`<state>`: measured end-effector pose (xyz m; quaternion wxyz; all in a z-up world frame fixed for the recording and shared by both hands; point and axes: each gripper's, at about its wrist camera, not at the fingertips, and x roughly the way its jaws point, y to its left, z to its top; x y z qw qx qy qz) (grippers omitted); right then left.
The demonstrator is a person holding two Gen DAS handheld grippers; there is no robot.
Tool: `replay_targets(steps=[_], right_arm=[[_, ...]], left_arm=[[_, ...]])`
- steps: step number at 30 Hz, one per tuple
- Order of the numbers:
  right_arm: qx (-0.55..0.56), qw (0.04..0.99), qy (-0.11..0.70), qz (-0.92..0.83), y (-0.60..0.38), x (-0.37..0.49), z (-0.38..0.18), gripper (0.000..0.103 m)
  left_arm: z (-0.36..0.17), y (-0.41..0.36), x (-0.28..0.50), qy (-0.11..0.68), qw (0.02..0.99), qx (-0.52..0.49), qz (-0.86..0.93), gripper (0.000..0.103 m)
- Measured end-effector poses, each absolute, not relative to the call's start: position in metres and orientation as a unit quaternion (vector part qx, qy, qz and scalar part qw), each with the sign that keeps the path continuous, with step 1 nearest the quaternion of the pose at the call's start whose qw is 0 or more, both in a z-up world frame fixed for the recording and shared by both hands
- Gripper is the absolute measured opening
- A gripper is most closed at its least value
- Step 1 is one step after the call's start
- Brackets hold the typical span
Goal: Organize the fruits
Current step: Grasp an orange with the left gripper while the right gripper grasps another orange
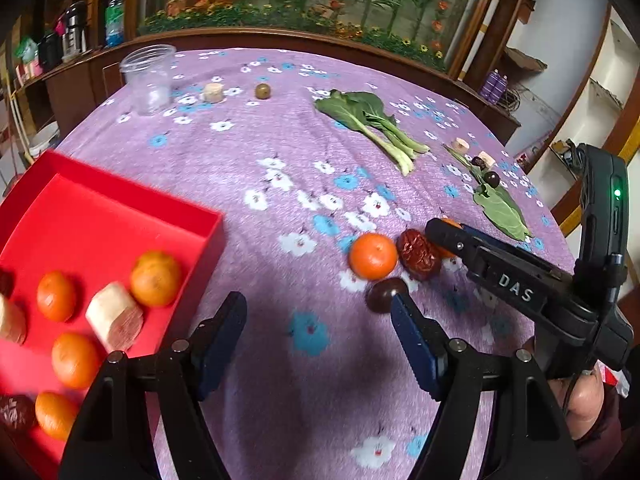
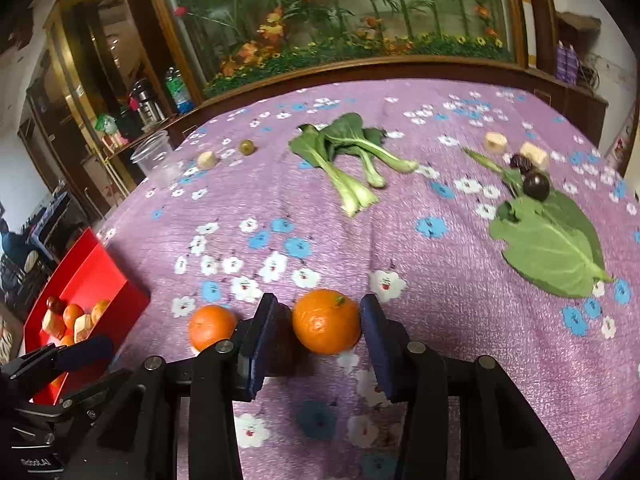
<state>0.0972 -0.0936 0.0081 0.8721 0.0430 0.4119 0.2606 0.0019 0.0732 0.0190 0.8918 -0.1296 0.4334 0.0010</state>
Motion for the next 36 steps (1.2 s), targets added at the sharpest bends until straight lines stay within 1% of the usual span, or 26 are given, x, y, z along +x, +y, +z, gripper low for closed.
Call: replay_targets(steps=[5, 10, 12, 13, 14, 16, 21, 27, 28, 29, 36], right_arm=[[0.080, 0.858, 0.427, 0.275, -0.102, 0.107, 0.001, 0.047], [0.088, 0.850, 0.434, 0.284, -0.105, 0.109, 0.000, 0.041], [0.078, 0.855, 0.430, 0.280, -0.105, 0.106, 0.003, 0.040], [0.072, 0.857, 0.428, 0.278, -0.105, 0.105, 0.004, 0.040], [0.067, 0.859, 0.426, 0.277, -0.105, 0.104, 0.005, 0.039], [0.057, 0.863, 0.423, 0.270, -0.105, 0.102, 0.007, 0.039], [0.044, 0.865, 0.420, 0.270, -0.102, 0.101, 0.006, 0.041], [0.082, 0.846, 0.443, 0.284, -0.106, 0.108, -0.003, 0.041], [0.084, 0.846, 0.443, 0.286, -0.107, 0.108, -0.003, 0.040], [0.084, 0.846, 0.443, 0.286, -0.106, 0.107, -0.003, 0.040], [0.093, 0.849, 0.435, 0.286, -0.110, 0.105, 0.000, 0.040]], left_arm=[[0.018, 0.072, 0.027, 0.428, 0.894, -0.135, -0.005, 0.073], [0.009, 0.064, 0.051, 0.434, 0.891, -0.132, -0.026, 0.073], [0.006, 0.057, 0.055, 0.436, 0.891, -0.118, -0.037, 0.073], [0.005, 0.054, 0.056, 0.436, 0.892, -0.111, -0.039, 0.071], [0.004, 0.051, 0.056, 0.436, 0.893, -0.104, -0.041, 0.063], [0.000, 0.047, 0.057, 0.442, 0.891, -0.092, -0.047, 0.054], [-0.003, 0.044, 0.058, 0.437, 0.895, -0.080, -0.052, 0.052], [-0.005, 0.040, 0.057, 0.428, 0.900, -0.066, -0.055, 0.052], [-0.005, 0.038, 0.057, 0.427, 0.900, -0.061, -0.056, 0.045], [-0.004, 0.036, 0.057, 0.427, 0.900, -0.060, -0.062, 0.032], [0.001, 0.039, 0.052, 0.425, 0.901, -0.070, -0.057, 0.032]])
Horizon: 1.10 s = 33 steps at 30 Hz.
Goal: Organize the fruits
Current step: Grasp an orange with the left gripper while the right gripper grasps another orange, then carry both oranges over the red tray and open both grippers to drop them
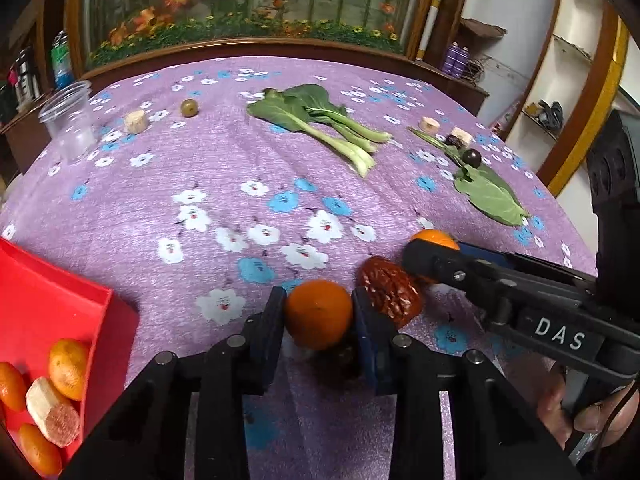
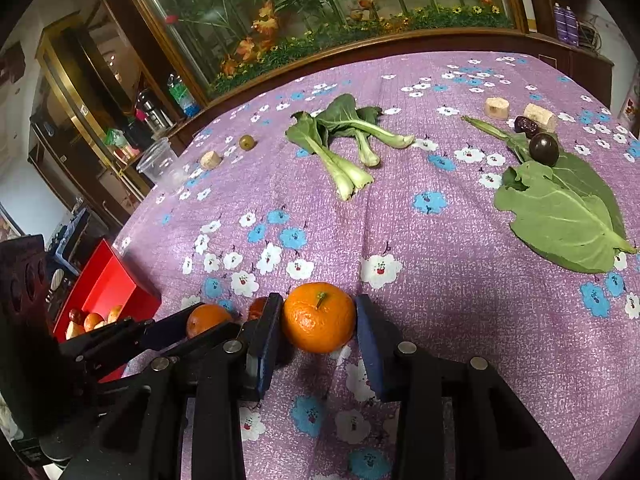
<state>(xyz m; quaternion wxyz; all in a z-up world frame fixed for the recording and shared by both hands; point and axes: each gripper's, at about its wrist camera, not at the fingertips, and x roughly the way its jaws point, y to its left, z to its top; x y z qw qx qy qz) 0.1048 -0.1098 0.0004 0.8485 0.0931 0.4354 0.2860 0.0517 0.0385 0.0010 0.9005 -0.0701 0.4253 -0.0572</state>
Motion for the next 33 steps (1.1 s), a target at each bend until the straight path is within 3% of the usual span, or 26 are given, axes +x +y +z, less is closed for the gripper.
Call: replay_targets(steps=[24, 33], right_arm=[[0.079, 0.872, 0.404, 0.265, -0.112, 0.092, 0.010, 0.040], [0.057, 0.884, 0.405, 0.225, -0.138, 0.063, 0.029, 0.039]], left_arm=[[0.068, 0.139, -0.065, 0.337, 0.924, -0.174, 0.043, 0.032], [0.069, 0.175, -0.101, 0.314, 0.924, -0.208, 0.067, 0.032]])
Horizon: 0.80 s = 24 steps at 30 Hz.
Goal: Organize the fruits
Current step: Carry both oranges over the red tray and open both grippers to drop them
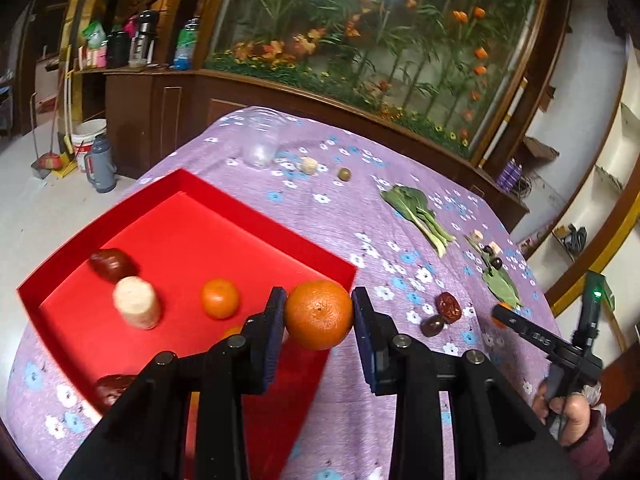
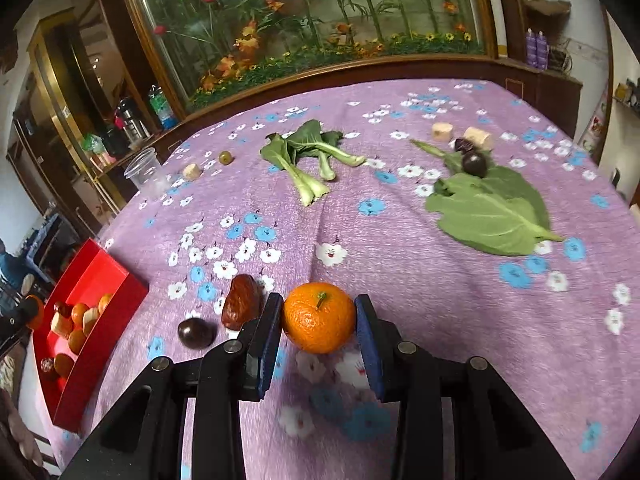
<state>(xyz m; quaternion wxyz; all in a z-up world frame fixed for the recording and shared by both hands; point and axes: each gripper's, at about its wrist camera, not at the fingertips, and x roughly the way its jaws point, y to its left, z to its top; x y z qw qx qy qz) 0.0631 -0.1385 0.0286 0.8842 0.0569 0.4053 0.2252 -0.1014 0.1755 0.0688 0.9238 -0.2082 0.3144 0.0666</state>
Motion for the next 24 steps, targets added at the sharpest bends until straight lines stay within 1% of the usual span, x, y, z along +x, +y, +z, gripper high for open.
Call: replay_targets(steps=[6, 12, 18, 24], right_arm=[[0.024, 0.891, 0.383, 0.243, -0.123, 0.041, 0.063, 0.040], [-0.021, 0.881, 0.367, 0.299, -0.066, 0.015, 0.087, 0.040], [-0.055, 0.852, 0.371, 0.365, 0.005, -0.015, 0.088, 0.040], [-0.076, 0.817, 0.387, 0.421, 0.068, -0.045, 0.073, 0.040]], left_arm=[[0.066, 0.201, -0.124, 0.298, 0.922, -0.233, 0.085, 0.032], [0.059, 0.230, -0.145, 0.288, 0.916, -0.259, 0.108, 0.032], [0.047, 0.262, -0.163, 0.284, 0.905, -0.286, 0.137, 0.032], [0.037, 0.279, -0.168, 0.288, 0.900, -0.286, 0.160, 0.032]])
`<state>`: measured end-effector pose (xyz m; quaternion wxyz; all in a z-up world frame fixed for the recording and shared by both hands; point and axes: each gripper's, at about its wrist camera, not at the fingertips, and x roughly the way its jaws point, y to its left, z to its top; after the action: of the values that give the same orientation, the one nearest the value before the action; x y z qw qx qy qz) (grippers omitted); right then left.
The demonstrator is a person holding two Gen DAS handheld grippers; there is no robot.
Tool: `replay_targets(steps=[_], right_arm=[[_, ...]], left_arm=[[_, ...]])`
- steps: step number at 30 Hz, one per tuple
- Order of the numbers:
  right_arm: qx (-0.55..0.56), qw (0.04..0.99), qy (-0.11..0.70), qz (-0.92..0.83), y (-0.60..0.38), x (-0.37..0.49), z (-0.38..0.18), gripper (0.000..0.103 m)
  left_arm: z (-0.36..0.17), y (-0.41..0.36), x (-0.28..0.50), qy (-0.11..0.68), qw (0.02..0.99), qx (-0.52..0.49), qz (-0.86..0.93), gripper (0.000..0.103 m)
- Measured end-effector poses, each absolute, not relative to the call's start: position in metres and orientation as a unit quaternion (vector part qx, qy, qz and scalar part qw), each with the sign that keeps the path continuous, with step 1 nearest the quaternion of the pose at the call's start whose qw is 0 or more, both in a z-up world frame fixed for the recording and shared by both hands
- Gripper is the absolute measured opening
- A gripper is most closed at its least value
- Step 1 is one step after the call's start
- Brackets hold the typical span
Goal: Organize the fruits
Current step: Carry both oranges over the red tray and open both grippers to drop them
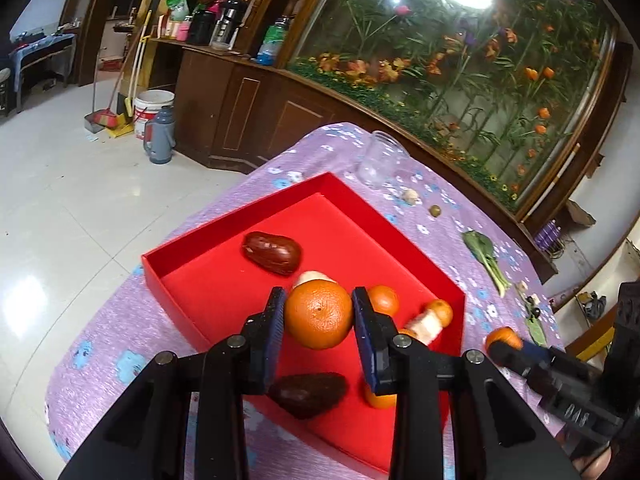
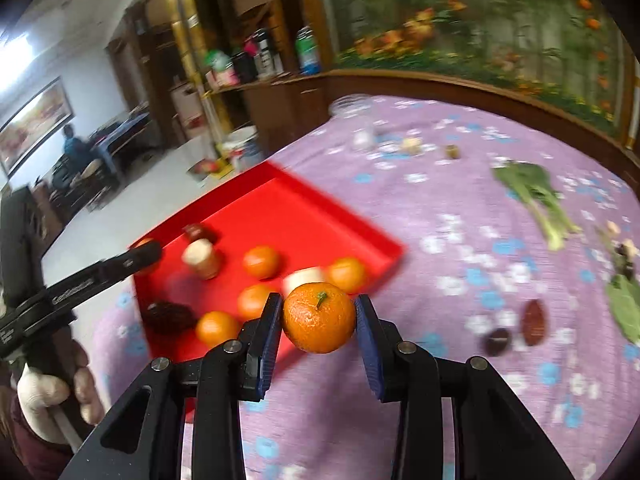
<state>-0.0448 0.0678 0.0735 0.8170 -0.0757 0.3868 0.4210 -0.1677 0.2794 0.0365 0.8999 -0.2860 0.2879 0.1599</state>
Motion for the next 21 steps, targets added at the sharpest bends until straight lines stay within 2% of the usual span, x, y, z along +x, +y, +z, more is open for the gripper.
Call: replay_targets(steps=[12, 21], right_arm=[[-0.135, 0.796, 0.401, 0.434, 0.120, -0.068, 0.039, 0.040], [-0.142, 0.799, 0.387, 0.438, 0.125, -0.068, 0.041, 0.040]], left_arm=[[0.032, 0.283, -0.130, 0.312, 0.900, -0.272, 0.135, 0.032], [0.026, 0.281, -0.117, 0.319, 0.902, -0.263, 0.125, 0.032]])
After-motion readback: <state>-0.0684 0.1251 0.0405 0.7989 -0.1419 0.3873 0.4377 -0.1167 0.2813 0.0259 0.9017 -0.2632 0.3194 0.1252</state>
